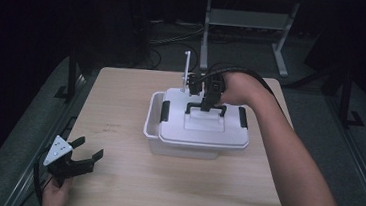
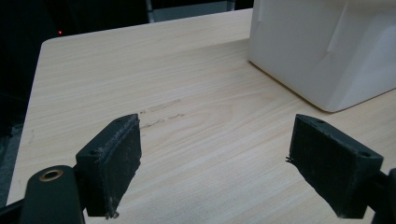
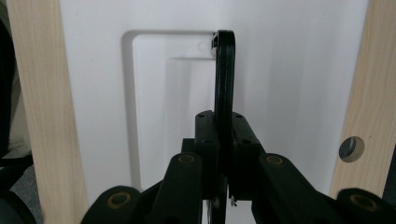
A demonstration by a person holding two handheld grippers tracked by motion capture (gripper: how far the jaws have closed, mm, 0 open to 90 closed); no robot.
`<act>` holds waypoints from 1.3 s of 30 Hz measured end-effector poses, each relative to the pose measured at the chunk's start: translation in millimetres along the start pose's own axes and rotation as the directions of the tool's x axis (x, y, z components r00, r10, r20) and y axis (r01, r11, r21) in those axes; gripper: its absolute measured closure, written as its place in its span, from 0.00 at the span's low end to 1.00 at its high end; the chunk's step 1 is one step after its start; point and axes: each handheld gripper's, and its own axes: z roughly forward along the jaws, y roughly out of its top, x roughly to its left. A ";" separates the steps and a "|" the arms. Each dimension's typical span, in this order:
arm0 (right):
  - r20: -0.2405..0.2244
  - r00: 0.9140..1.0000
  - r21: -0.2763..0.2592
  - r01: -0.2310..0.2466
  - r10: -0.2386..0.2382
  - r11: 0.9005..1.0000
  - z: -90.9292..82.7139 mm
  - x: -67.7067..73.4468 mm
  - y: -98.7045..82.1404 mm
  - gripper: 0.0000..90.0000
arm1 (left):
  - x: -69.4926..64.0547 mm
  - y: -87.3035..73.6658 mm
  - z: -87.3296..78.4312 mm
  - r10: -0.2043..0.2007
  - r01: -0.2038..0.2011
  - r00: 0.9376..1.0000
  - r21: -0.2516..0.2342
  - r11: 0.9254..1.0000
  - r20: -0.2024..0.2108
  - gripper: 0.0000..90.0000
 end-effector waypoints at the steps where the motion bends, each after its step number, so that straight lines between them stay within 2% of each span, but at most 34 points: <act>1: -0.001 1.000 0.000 0.002 -0.002 1.000 0.5 -0.7 1.6 0.93 | 0.2 0.0 -0.1 0.001 -0.001 1.000 0.000 1.000 0.000 0.18; 20: -0.019 1.000 -0.003 -0.002 0.002 1.000 11.3 -14.3 32.9 0.93 | 0.5 -0.4 -0.1 0.000 0.000 1.000 0.000 1.000 0.001 0.18; 39: -0.042 0.999 -0.004 -0.032 0.032 0.999 29.2 -29.5 41.2 0.93 | 2.2 -0.5 -0.9 -0.008 0.008 1.000 -0.008 1.000 -0.003 0.18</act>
